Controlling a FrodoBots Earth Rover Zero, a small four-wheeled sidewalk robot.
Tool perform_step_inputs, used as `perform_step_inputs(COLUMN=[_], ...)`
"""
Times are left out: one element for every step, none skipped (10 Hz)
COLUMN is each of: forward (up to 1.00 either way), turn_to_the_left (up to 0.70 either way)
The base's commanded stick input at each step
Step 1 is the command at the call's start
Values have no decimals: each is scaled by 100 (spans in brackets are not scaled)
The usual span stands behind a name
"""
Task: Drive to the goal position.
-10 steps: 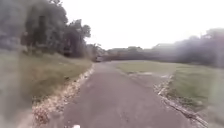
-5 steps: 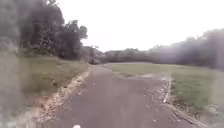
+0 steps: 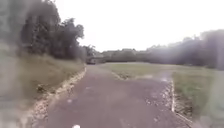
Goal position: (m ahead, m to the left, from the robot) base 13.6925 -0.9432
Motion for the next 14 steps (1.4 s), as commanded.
perform_step_inputs(forward=[70,70,70,70,70,70,70,70,70,70,70,70,70,70], turn_to_the_left=[-13,-13,-13,-13,-14,-14,-14,-14,-14,-14,-14,-14,-14,-14])
